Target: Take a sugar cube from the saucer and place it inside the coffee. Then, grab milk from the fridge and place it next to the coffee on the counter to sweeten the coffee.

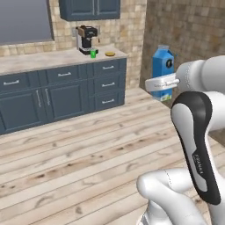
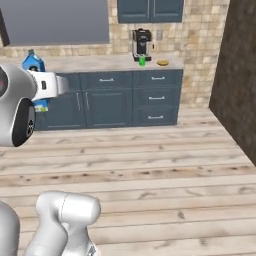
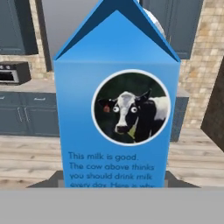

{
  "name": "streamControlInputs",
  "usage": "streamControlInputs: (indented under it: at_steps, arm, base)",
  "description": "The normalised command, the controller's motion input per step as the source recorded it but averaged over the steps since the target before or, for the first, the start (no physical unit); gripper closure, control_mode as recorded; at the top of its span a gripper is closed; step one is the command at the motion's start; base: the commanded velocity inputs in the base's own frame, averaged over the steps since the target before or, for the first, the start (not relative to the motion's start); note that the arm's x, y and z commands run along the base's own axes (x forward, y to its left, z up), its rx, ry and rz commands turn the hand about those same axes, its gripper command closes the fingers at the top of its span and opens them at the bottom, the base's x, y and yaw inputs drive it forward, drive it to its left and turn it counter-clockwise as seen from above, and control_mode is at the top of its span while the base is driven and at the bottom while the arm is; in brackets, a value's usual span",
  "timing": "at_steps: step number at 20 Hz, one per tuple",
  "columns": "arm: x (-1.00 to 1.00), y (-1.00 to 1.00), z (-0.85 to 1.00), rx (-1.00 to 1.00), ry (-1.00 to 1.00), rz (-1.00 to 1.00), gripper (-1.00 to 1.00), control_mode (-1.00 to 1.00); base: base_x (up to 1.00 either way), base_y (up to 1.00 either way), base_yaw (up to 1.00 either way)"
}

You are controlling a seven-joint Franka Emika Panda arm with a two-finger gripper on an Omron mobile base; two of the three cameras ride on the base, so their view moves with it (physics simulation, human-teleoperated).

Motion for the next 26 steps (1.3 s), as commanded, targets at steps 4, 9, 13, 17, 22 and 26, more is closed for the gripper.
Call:
streamControlInputs:
  at_steps: [4,9,13,17,22,26]
  arm:
    - [0.00,0.00,0.00,0.00,0.00,0.00,1.00,1.00]
    - [0.00,0.00,0.00,0.00,0.00,0.00,1.00,1.00]
    - [0.00,0.00,0.00,0.00,0.00,0.00,1.00,1.00]
    - [0.00,0.00,0.00,0.00,0.00,0.00,1.00,1.00]
    - [0.00,0.00,0.00,0.00,0.00,0.00,1.00,1.00]
    - [0.00,0.00,0.00,0.00,0.00,0.00,1.00,1.00]
  base:
    - [1.00,-0.51,0.00]
    - [1.00,-0.51,0.00]
    - [1.00,-0.46,0.00]
    - [1.00,-0.25,-0.02]
    - [1.00,-0.06,-0.03]
    - [1.00,0.00,0.00]
